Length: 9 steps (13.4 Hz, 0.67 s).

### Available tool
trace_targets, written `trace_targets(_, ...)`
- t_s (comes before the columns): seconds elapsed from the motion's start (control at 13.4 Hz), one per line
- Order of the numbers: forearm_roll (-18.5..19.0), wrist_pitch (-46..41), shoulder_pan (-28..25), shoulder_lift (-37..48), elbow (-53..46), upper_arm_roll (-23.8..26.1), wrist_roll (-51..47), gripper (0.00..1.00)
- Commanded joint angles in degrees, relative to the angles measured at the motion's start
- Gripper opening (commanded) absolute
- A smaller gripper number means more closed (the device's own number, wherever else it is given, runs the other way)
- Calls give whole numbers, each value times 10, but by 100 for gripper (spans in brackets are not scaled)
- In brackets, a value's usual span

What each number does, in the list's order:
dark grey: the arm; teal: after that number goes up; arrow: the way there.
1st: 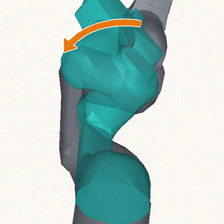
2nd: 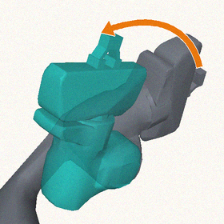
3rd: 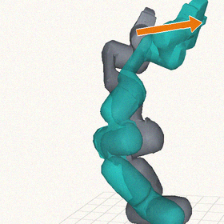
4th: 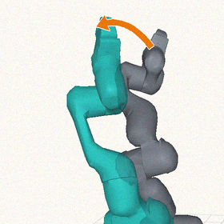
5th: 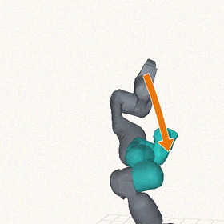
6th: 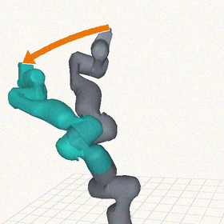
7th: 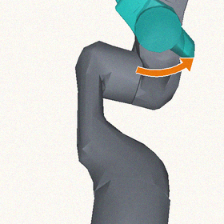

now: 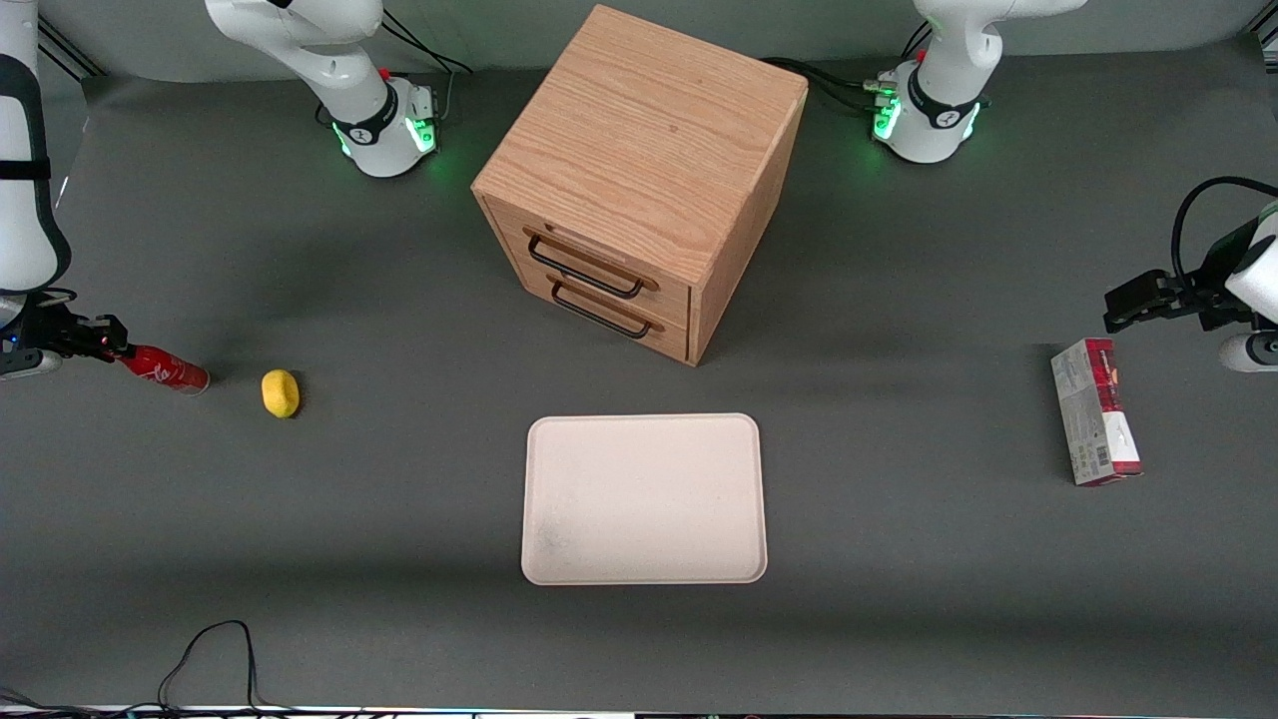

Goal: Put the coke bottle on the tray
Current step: 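Lift the held bottle and carry it toward the cream tray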

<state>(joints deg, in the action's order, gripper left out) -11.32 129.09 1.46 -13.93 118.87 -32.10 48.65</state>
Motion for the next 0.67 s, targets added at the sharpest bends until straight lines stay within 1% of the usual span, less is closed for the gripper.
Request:
trace_targets(0.0, -10, -45, -13, 15, -33, -2, 11, 5)
trace_targets(0.15, 2, -125, -19, 15, -117, -1, 7, 5)
trace_targets(0.22, 18, -177, -20, 14, -168, 1, 4, 5)
trace_targets(0.3, 25, -227, -21, 12, -220, 2, 0, 5)
trace_targets(0.45, 36, -317, -30, 9, -328, 2, 1, 5)
trace_targets(0.6, 37, -411, -30, 1, -434, 3, 1, 5)
